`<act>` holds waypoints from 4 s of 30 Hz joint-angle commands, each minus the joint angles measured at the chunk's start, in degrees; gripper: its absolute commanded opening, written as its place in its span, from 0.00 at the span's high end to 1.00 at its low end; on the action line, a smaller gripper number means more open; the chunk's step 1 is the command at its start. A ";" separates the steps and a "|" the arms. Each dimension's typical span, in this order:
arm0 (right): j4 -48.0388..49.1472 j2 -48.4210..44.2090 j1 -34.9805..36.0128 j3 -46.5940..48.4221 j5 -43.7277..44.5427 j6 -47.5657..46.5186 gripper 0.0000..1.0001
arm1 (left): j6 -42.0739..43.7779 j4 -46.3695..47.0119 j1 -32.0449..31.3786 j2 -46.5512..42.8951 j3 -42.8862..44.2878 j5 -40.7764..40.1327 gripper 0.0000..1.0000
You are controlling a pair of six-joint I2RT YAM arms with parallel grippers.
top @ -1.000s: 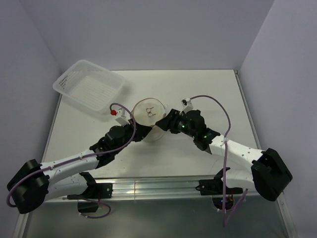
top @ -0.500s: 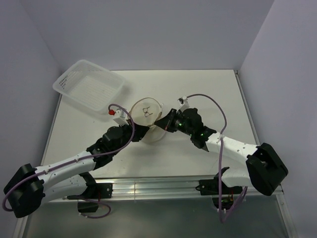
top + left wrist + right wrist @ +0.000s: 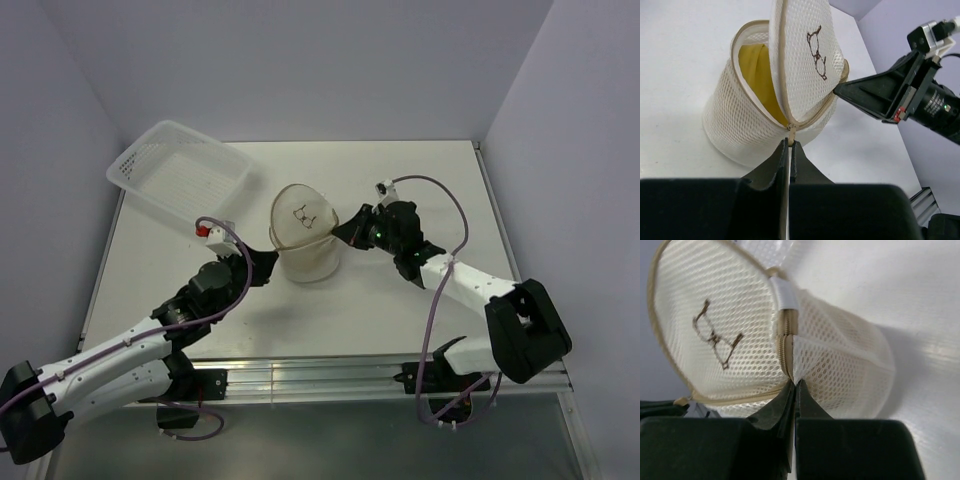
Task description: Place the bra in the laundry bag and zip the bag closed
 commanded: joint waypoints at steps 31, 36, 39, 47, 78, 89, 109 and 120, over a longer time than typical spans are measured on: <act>5.39 -6.25 10.50 -3.01 4.32 14.10 0.41 | -6.20 18.52 -3.68 11.40 -0.42 5.51 1.00; 5.74 -3.17 10.59 -1.51 3.88 14.53 0.45 | -6.03 18.70 -3.59 11.57 -0.60 6.48 1.00; 6.36 -3.17 10.59 -1.42 4.58 14.54 0.58 | -5.85 18.79 -3.59 11.84 -0.69 6.92 1.00; 4.95 -2.03 9.80 -0.45 7.83 10.86 1.00 | -4.01 15.80 -3.59 10.52 -0.69 4.47 1.00; -1.04 -5.63 8.30 -0.53 2.04 5.65 0.29 | -1.28 13.95 -3.59 12.18 4.14 4.81 1.00; 1.35 -1.15 10.24 2.97 4.32 8.12 0.66 | -2.60 13.25 -3.59 9.82 1.25 4.29 1.00; -1.73 -0.18 9.44 6.85 2.12 5.48 0.39 | -2.07 9.29 -3.59 4.45 -1.92 2.00 1.00; -0.58 1.40 9.98 5.96 3.00 6.19 0.60 | -2.16 10.97 -3.59 6.30 -1.04 3.76 1.00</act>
